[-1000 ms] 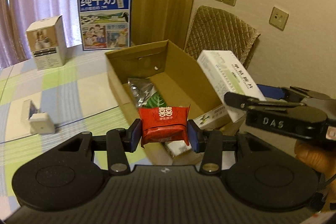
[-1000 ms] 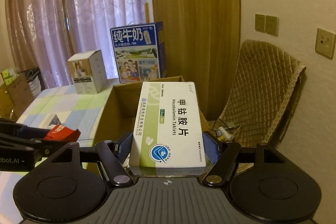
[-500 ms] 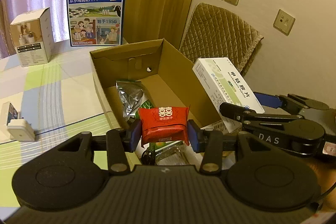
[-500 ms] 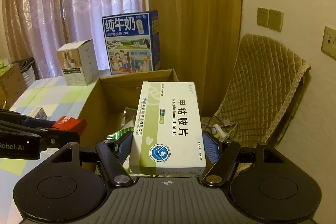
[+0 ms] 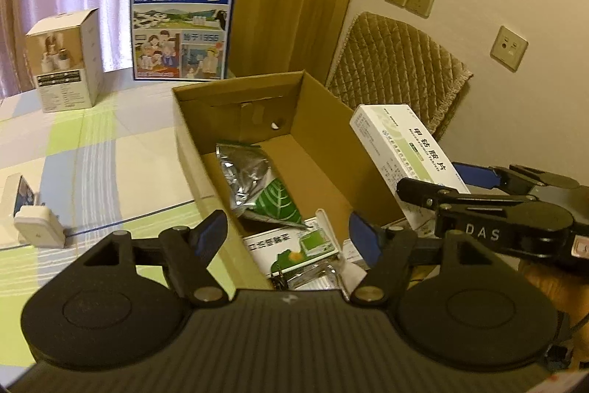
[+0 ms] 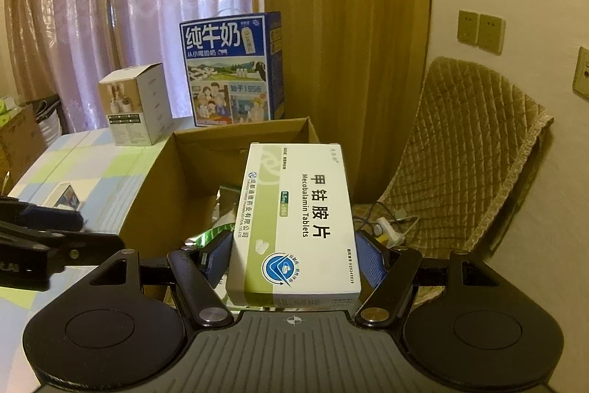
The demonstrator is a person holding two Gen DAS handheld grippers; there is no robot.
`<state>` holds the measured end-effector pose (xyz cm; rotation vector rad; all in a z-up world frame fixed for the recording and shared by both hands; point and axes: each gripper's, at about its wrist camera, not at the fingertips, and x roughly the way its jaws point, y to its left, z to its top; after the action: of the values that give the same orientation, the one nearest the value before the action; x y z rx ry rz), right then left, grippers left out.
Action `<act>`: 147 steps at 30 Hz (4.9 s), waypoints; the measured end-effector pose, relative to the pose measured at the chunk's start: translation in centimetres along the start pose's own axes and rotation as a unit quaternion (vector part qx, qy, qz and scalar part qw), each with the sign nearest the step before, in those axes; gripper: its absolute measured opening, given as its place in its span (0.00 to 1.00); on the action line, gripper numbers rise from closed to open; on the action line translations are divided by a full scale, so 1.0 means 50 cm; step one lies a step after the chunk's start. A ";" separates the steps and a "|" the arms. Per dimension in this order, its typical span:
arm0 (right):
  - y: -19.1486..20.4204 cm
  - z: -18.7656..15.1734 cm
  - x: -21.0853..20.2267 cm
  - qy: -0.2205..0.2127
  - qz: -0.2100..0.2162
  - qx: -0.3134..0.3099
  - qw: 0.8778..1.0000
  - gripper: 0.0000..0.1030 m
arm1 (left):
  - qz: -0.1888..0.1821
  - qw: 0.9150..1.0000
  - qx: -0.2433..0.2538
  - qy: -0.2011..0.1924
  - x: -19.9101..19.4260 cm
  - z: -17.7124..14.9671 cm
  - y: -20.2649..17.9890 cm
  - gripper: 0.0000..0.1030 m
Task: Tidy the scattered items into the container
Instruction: 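Open both tools to drop the packet and medicine box into the box, then move both tools back over the table toward the night light and case, then grasp the white night light with right tool while left tool grasps clear case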
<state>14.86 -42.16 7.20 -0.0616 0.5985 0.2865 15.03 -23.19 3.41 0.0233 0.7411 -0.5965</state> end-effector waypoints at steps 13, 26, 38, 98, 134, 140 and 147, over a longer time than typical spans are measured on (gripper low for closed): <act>0.019 0.033 0.005 -0.032 0.028 0.018 0.999 0.83 | 0.019 0.999 -0.027 -0.006 -0.047 -0.026 0.056 0.67; 0.060 -0.014 -0.059 0.003 0.033 0.017 0.999 0.83 | 0.039 0.998 -0.055 -0.010 -0.121 -0.078 0.096 0.73; 0.154 -0.033 -0.137 0.008 0.069 0.008 0.998 0.89 | 0.073 0.995 -0.069 -0.020 -0.247 -0.142 0.128 0.81; 0.575 -0.063 0.352 0.061 0.161 -0.066 0.983 0.87 | 0.213 0.966 -0.146 -0.014 -0.066 -0.111 0.684 0.96; 0.581 -0.051 0.449 0.033 0.151 -0.073 0.985 0.60 | 0.241 0.964 -0.114 0.009 0.019 -0.147 0.701 0.96; 0.528 -0.040 0.457 0.031 0.121 -0.059 0.990 0.60 | 0.212 0.975 -0.072 -0.010 0.071 -0.130 0.659 0.95; 0.498 -0.050 0.459 0.037 0.116 -0.058 0.991 0.60 | 0.194 0.979 -0.062 -0.022 0.125 -0.107 0.633 0.76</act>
<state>24.51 -12.96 -7.14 -0.1160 0.6635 0.5473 31.72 1.30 -10.43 0.0371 0.7056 -0.1777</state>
